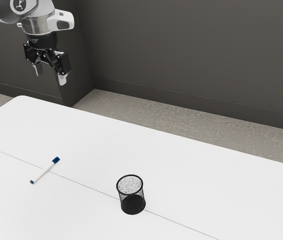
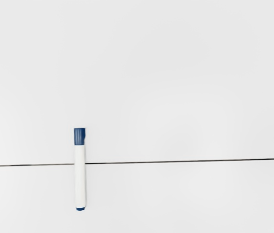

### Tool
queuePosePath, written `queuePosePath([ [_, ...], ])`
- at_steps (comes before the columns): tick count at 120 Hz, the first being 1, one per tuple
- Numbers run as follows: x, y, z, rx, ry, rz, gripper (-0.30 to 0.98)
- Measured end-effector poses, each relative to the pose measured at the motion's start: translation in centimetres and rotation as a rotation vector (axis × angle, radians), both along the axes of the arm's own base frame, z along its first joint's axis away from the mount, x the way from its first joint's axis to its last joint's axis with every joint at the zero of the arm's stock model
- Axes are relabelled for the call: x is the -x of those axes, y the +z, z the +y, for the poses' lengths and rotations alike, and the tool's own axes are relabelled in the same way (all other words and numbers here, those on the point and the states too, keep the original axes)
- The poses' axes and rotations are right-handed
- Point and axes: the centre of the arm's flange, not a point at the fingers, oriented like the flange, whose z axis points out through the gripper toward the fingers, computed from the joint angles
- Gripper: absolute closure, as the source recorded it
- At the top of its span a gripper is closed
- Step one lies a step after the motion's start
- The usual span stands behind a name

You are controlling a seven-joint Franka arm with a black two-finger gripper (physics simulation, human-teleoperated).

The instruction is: Put the marker into the pen holder.

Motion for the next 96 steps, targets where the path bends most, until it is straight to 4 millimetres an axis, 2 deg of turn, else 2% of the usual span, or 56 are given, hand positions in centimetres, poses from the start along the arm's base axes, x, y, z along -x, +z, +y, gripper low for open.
queuePosePath([
  [34,0.3,0.3,1.1,0.014,0.024,-0.004,0.00],
  [40,0.1,-0.6,0.9,0.012,0.023,0.009,0.00],
  [44,0.1,-2.9,0.9,0.013,0.023,0.044,0.00],
  [48,0.3,-7.0,1.7,0.018,0.034,0.100,0.00],
  [57,2.6,-18.1,5.9,0.043,0.105,0.220,0.00],
  [61,3.9,-21.8,7.9,0.056,0.140,0.240,0.00],
  [65,4.7,-24.5,9.0,0.061,0.161,0.245,0.00],
  [75,4.5,-29.3,9.9,0.048,0.176,0.237,0.00],
  [96,2.4,-34.7,10.5,0.044,0.202,0.170,0.00],
])
